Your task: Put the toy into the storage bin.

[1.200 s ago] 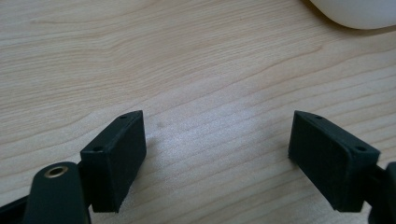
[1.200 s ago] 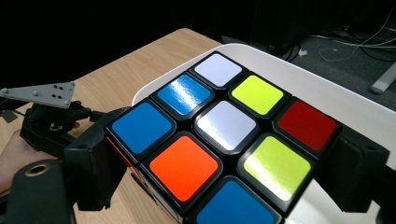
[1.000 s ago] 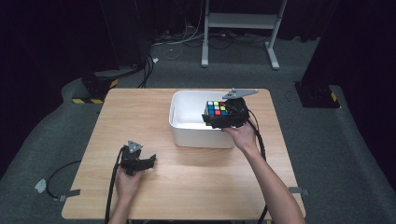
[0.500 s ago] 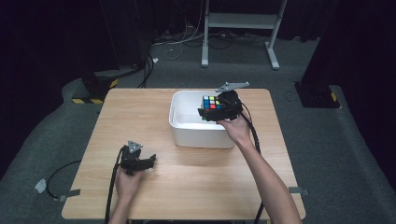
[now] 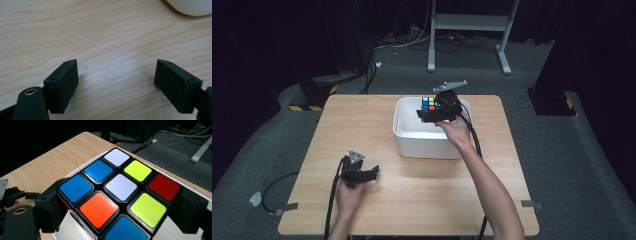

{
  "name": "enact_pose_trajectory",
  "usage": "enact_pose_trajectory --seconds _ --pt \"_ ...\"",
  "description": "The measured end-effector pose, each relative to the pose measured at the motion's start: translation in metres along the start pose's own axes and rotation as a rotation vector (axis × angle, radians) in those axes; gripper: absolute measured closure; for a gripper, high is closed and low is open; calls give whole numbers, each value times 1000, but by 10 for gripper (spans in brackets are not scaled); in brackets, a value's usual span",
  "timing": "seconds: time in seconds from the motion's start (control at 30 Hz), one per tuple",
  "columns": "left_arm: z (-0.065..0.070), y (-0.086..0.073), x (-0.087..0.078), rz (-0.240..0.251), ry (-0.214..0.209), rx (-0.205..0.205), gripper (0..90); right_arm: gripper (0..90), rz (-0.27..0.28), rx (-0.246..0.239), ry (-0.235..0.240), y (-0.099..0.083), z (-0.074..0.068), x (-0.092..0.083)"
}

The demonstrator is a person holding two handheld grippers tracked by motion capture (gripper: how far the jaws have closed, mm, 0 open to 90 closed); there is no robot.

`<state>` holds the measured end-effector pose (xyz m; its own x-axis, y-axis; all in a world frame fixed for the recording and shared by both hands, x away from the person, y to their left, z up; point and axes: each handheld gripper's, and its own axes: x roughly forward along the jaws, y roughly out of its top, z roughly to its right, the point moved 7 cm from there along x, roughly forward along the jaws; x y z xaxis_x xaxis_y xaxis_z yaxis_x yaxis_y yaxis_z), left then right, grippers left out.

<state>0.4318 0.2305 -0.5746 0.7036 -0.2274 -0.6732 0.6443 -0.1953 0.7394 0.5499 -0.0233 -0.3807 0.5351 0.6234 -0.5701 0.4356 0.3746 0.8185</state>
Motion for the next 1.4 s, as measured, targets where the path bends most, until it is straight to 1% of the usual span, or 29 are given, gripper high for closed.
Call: enact_pose_trajectory --seconds 0.07,0.13,0.17,0.27,0.47,0.53,0.67,0.8,0.93,1.2,1.27,1.4 --pt "0 0 0 0 0 0 196 139 7 7 1 1 0 0" --pt "0 0 0 0 0 0 196 139 2 2 -8 0 1 1" --pt "0 0 0 0 0 0 195 139 0 10 -10 0 2 2" --pt "0 0 0 0 0 0 195 139 -4 12 -17 -1 5 3" --pt "0 0 0 1 0 1 195 139 -23 45 -38 -3 17 14" --pt "0 0 0 1 -4 4 193 139 -41 42 -53 -3 20 18" --pt "1 0 0 3 -6 8 198 139 -45 43 -49 1 21 22" --pt "1 0 0 3 -6 7 198 139 -59 37 -66 2 24 26" --pt "1 0 0 3 -6 7 198 139 -52 65 -64 2 28 31" --pt "1 0 0 3 -6 6 198 139 -100 70 -98 -4 36 48" --pt "1 0 0 3 -6 7 198 139 -110 75 -106 -3 36 50" --pt "1 0 0 3 -6 7 198 139 -119 68 -109 -2 35 54"
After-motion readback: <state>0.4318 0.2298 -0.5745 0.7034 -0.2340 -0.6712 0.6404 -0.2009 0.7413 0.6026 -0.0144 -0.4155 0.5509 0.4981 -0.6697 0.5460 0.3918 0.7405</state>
